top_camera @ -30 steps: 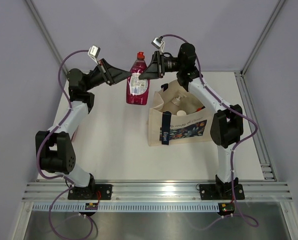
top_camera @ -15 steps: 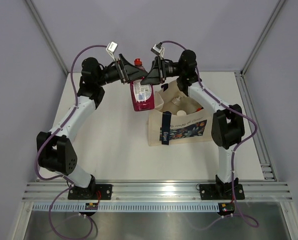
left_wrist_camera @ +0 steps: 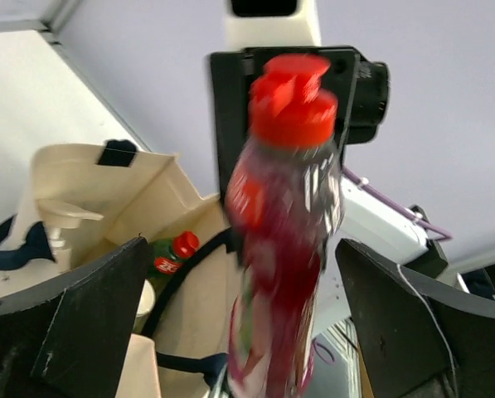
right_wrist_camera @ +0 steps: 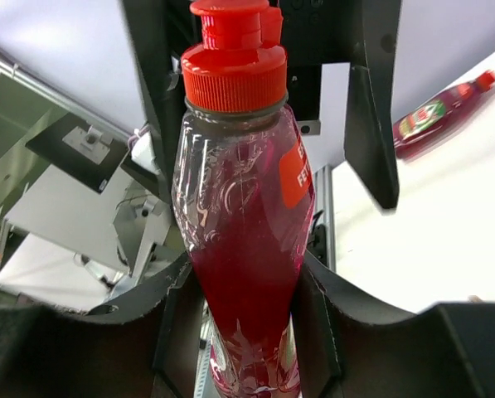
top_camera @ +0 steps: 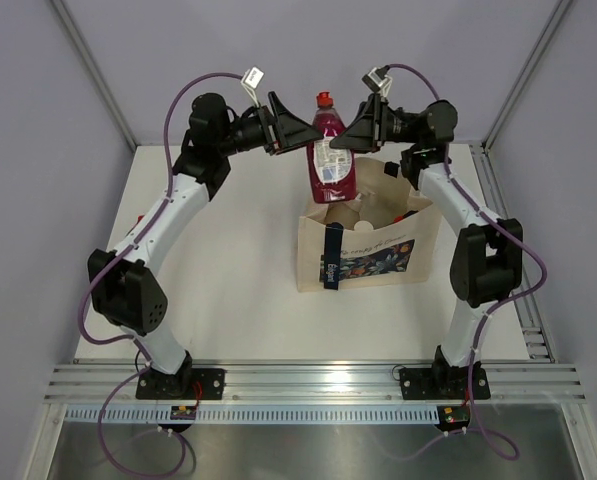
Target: Place the personal care products into the canvas bag
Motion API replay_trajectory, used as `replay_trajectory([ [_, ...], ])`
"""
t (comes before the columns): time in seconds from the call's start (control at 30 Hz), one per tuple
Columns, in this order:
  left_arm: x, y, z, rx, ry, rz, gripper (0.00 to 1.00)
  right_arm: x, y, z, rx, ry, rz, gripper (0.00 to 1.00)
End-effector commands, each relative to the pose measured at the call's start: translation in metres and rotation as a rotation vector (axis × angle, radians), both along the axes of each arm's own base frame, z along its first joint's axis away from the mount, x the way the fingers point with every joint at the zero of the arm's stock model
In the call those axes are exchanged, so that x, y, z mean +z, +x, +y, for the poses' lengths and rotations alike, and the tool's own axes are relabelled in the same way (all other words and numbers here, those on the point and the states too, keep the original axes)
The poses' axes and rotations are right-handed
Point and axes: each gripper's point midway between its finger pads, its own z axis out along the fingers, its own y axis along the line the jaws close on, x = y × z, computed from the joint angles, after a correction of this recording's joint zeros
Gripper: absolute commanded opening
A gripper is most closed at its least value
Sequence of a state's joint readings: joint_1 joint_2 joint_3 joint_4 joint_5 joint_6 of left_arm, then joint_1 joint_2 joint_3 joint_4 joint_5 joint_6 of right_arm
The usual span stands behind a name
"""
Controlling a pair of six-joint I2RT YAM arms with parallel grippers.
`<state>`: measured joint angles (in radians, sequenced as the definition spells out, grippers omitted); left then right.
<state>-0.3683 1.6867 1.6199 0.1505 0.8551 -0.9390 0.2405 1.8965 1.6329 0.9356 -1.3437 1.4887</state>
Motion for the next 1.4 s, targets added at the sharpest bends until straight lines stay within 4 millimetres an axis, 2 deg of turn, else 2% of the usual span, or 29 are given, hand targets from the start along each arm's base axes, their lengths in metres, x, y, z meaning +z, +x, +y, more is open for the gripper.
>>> replay_trajectory([
  [0.0,0.003,0.022,0.014,0.124,0.057,0.001,0.99,0.06,-0.012,-0.035,-0.111,0.092,-0.131,0.0],
  [0.1,-0.003,0.03,0.027,0.18,0.084,0.018,0.99,0.052,-0.001,-0.056,-0.153,0.062,-0.134,0.0],
  [0.17,0.002,0.034,0.04,0.237,0.107,-0.016,0.99,0.042,0.008,-0.067,-0.184,0.021,-0.191,0.0],
  [0.2,-0.002,0.034,0.051,0.273,0.15,0.007,0.99,0.031,0.018,-0.073,-0.202,-0.016,-0.103,0.0],
  [0.23,-0.002,0.04,0.067,0.354,0.221,-0.054,0.99,0.022,0.029,-0.084,-0.249,-0.049,-0.238,0.0],
  [0.27,-0.008,0.04,0.078,0.396,0.276,-0.05,0.99,0.026,0.031,-0.089,-0.274,-0.074,-0.297,0.0],
  [0.3,-0.026,0.043,0.102,0.475,0.364,0.006,0.99,0.005,0.033,-0.092,-0.283,-0.139,-0.117,0.0],
  [0.33,-0.036,0.043,0.119,0.517,0.435,-0.009,0.99,-0.009,0.04,-0.097,-0.314,-0.204,-0.353,0.0],
  [0.37,-0.046,0.034,0.146,0.576,0.503,0.038,0.99,-0.003,0.045,-0.1,-0.37,-0.269,-0.428,0.0],
  [0.4,-0.059,0.037,0.174,0.671,0.612,0.029,0.99,-0.023,0.034,-0.102,-0.358,-0.341,-0.348,0.0],
  [0.43,-0.077,0.032,0.193,0.717,0.692,0.055,0.99,-0.031,0.041,-0.108,-0.379,-0.401,-0.484,0.0],
  [0.47,-0.085,0.019,0.217,0.769,0.764,0.077,0.99,-0.036,0.04,-0.113,-0.389,-0.444,-0.525,0.0],
  [0.5,-0.096,0.016,0.246,0.858,0.881,0.074,0.99,-0.048,0.035,-0.117,-0.373,-0.497,-0.586,0.0],
  [0.53,-0.121,0.007,0.266,0.895,0.969,0.122,0.99,-0.064,0.036,-0.124,-0.384,-0.562,-0.604,0.0],
  [0.6,-0.135,-0.009,0.31,1.023,1.118,0.155,0.99,-0.079,0.024,-0.126,-0.352,-0.638,-0.655,0.0],
  [0.63,-0.154,-0.017,0.329,1.051,1.183,0.199,0.99,-0.095,0.014,-0.127,-0.303,-0.694,-0.72,0.0],
  [0.67,-0.16,-0.021,0.341,1.074,1.215,0.213,0.99,-0.099,0.014,-0.131,-0.295,-0.721,-0.77,0.0],
  [0.73,-0.172,-0.03,0.366,1.11,1.293,0.253,0.99,-0.113,-0.003,-0.127,-0.201,-0.758,-0.846,0.0],
  [0.77,-0.185,-0.038,0.386,1.133,1.325,0.317,0.99,-0.12,-0.011,-0.127,-0.171,-0.77,-0.856,0.0],
  [0.8,-0.192,-0.041,0.398,1.151,1.358,0.346,0.99,-0.127,-0.023,-0.124,-0.121,-0.78,-0.854,0.0],
  [0.83,-0.204,-0.043,0.408,1.144,1.393,0.384,0.99,-0.131,-0.024,-0.127,-0.099,-0.814,-0.891,0.0],
  [0.87,-0.21,-0.046,0.422,1.167,1.405,0.418,0.99,-0.136,-0.029,-0.127,-0.083,-0.83,-0.896,0.05],
  [0.93,-0.234,-0.05,0.435,1.14,1.468,0.473,0.99,-0.145,-0.037,-0.127,-0.031,-0.862,-0.91,0.14],
  [0.97,-0.241,-0.052,0.444,1.143,1.487,0.504,0.99,-0.148,-0.041,-0.127,-0.009,-0.868,-0.905,0.34],
  [1.07,-0.277,-0.06,0.461,1.084,1.62,0.621,0.99,-0.144,-0.043,-0.124,-0.016,-0.861,-0.904,0.54],
  [1.1,-0.282,-0.063,0.469,1.09,1.679,0.651,0.99,-0.14,-0.043,-0.123,-0.037,-0.857,-0.886,0.72],
  [1.2,-0.312,-0.063,0.481,1.035,1.786,0.734,0.99,-0.12,-0.039,-0.121,-0.108,-0.846,-0.901,0.96],
  [1.27,-0.331,-0.056,0.479,0.998,1.779,0.763,0.99,-0.101,-0.036,-0.119,-0.147,-0.826,-0.918,0.99],
  [1.37,-0.339,-0.041,0.478,0.993,1.749,0.768,0.99,-0.078,-0.033,-0.118,-0.193,-0.795,-0.916,1.0],
])
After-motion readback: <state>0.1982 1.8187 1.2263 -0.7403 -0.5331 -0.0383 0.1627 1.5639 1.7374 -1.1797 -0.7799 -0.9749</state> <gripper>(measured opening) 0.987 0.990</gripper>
